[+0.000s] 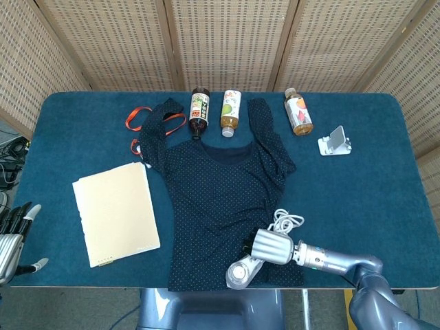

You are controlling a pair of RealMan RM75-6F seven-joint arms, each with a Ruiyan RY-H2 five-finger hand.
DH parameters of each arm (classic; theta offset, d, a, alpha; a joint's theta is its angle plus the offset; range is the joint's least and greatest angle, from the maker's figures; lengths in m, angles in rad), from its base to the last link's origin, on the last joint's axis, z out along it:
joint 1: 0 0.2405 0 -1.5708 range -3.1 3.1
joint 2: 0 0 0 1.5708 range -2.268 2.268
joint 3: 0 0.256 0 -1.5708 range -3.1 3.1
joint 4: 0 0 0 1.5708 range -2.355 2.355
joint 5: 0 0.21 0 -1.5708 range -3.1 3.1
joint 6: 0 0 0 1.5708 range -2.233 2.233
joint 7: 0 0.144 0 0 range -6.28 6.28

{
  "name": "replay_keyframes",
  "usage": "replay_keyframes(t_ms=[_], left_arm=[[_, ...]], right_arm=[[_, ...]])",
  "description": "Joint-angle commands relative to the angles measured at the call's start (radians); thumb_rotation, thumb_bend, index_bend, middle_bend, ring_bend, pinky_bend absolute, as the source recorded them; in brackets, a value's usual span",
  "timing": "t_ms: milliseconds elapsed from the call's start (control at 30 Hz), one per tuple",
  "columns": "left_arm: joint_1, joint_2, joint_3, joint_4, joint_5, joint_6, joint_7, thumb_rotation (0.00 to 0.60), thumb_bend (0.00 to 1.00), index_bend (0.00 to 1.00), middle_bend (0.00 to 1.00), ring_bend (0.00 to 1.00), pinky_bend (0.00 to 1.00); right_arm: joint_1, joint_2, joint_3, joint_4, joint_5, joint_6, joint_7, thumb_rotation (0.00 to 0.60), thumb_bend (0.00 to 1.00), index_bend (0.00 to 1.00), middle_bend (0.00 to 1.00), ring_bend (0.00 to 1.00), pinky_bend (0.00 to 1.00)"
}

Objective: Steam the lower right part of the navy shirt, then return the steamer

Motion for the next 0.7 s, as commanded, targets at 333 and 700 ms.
replay_keyframes(t_ms=[333,700], left_arm=[[-0.002,-0.003,0.002,-0.002,0.006,-0.002,0.009,0.600,0.00,0.00,0.00,0.00,0.00],[-0.004,-0.008,0.001,-0.011,0.005,-0.004,0.025,0.600,0.00,0.00,0.00,0.00,0.00]], right_arm=[[-0.036,0.040,0.031,0.034,0.044,-0.058,0.030,0.600,1.00,0.84,0.68,0.78,0.90],[-0.068,0.096,0.062,0.063,0.089,-0.138,0.060,0.600,1.00,0.84,0.68,0.78,0.90]])
